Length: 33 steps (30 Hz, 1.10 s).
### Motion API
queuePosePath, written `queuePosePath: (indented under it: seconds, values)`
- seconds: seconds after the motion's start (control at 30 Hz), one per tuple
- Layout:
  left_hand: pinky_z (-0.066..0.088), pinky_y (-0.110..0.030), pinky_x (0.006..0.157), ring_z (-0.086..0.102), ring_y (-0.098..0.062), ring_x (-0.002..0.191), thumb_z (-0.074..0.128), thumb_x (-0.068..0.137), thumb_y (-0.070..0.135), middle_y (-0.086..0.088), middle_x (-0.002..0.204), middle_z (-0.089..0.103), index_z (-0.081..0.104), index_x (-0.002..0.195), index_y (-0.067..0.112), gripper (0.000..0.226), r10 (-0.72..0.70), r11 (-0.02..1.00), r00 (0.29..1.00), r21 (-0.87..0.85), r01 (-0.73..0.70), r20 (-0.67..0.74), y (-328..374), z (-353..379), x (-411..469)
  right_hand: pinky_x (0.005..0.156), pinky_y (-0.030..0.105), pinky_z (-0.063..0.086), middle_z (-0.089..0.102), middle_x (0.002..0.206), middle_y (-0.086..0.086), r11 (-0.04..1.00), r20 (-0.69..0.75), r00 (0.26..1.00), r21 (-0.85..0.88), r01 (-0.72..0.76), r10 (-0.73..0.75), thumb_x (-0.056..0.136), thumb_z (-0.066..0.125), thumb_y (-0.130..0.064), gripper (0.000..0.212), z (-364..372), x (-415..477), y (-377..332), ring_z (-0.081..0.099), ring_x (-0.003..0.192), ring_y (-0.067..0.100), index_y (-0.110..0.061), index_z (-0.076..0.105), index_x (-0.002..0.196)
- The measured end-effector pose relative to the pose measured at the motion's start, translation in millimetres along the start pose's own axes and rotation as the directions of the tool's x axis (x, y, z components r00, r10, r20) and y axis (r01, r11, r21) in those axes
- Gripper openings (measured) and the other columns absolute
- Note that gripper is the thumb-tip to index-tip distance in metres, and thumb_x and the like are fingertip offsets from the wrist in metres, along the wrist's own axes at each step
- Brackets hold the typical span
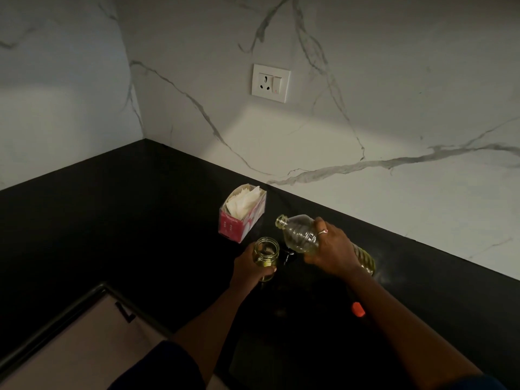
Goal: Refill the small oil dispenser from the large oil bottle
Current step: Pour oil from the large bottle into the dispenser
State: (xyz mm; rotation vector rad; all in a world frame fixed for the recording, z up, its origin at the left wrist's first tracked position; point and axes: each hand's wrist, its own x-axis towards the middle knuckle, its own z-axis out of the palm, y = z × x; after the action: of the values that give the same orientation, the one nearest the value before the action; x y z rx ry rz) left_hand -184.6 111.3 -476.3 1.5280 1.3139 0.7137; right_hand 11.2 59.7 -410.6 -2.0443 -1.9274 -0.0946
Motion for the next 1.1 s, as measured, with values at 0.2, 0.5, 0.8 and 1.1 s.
queuePosePath:
  seconds: [0.2,0.5,0.8,1.1]
  values:
    - [0.047,-0.035,0.095,0.056,-0.019,0.110,0.081,0.062,0.014,-0.004,0.117,0.061,0.050,0.125,0.018,0.071,-0.011,1.000,1.000,-0.002,0.011,-0.003,2,-1,-1,0.103,0.033,0.032,0.048,0.132,0.006,0.989,0.139,0.988,-0.120,0.088,-0.071,0.065,0.072,-0.047,0.093,0,-4,5,0.046,0.119,0.022,-0.013,0.029,0.139]
    - [0.045,-0.036,0.098,0.055,-0.020,0.113,0.081,0.063,0.015,-0.005,0.120,0.059,0.048,0.128,0.018,0.073,-0.017,1.000,1.000,0.007,0.017,0.011,3,-2,-2,0.106,0.033,0.030,0.044,0.136,0.006,0.958,0.214,0.970,-0.233,0.167,-0.117,0.071,0.066,-0.053,0.093,-2,-3,7,0.043,0.121,0.020,-0.014,0.021,0.143]
    - [0.047,-0.032,0.096,0.056,-0.019,0.111,0.082,0.062,0.015,-0.003,0.120,0.060,0.048,0.128,0.019,0.074,-0.028,0.999,1.000,0.022,0.028,0.006,4,-1,-1,0.107,0.035,0.028,0.042,0.138,0.007,0.940,0.242,0.961,-0.275,0.201,-0.135,0.070,0.068,-0.054,0.097,0,-2,11,0.042,0.123,0.021,-0.014,0.020,0.144]
    - [0.046,-0.032,0.096,0.055,-0.020,0.112,0.081,0.064,0.014,-0.005,0.121,0.059,0.047,0.130,0.016,0.073,-0.010,1.000,1.000,0.030,0.010,0.009,4,-2,-1,0.108,0.036,0.027,0.042,0.140,0.007,0.935,0.252,0.959,-0.290,0.204,-0.131,0.069,0.070,-0.052,0.098,0,-2,12,0.041,0.126,0.023,-0.013,0.020,0.144]
